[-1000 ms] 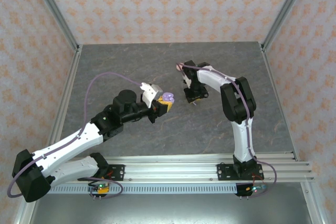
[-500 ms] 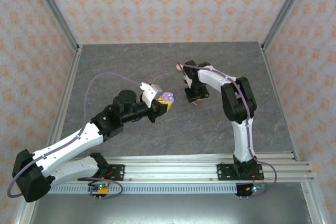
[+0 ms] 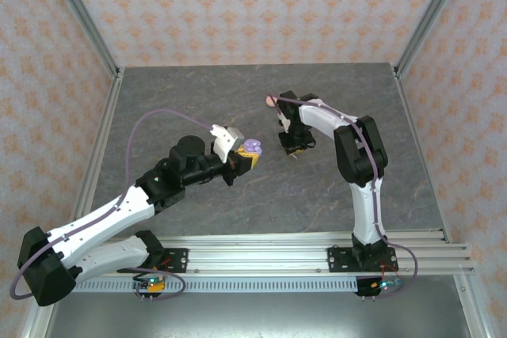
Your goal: Insert wireless bluetooth earbuds into charging case
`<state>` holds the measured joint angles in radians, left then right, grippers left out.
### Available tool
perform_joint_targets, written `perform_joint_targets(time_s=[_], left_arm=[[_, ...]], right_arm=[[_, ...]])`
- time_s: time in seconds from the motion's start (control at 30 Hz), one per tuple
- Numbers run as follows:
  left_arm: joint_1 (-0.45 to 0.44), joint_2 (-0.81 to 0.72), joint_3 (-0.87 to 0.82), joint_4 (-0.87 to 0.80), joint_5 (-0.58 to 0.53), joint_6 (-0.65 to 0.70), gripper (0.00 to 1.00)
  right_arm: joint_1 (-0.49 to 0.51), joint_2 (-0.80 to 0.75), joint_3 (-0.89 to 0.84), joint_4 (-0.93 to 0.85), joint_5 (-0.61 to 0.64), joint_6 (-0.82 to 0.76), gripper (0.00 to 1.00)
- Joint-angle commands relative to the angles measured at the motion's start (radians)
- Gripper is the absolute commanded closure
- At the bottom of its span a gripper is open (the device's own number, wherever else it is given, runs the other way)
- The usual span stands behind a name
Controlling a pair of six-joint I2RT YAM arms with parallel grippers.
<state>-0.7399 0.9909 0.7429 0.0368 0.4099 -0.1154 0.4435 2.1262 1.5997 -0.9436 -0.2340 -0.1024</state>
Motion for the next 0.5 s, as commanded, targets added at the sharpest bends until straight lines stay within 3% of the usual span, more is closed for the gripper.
perform_joint_targets(time_s=[0.0,0.23,0.47], left_arm=[[-0.006,0.010,-0.006,-0.003,-0.021,-0.004,1.00],[-0.005,0.072,-0.017,0.049,-0.093,-0.041,1.00],[-0.006,0.148,-0.067,0.219,-0.134,-0.091,1.00]], right_arm=[[-0.025,-0.022,-0.054,0.030,-0.002,0.042,0.81],[-0.070,-0.120,-0.154,0.139,-0.120,0.096,0.81],[-0.128,-0.230,-0.283,0.294,-0.298,0.166,0.82]])
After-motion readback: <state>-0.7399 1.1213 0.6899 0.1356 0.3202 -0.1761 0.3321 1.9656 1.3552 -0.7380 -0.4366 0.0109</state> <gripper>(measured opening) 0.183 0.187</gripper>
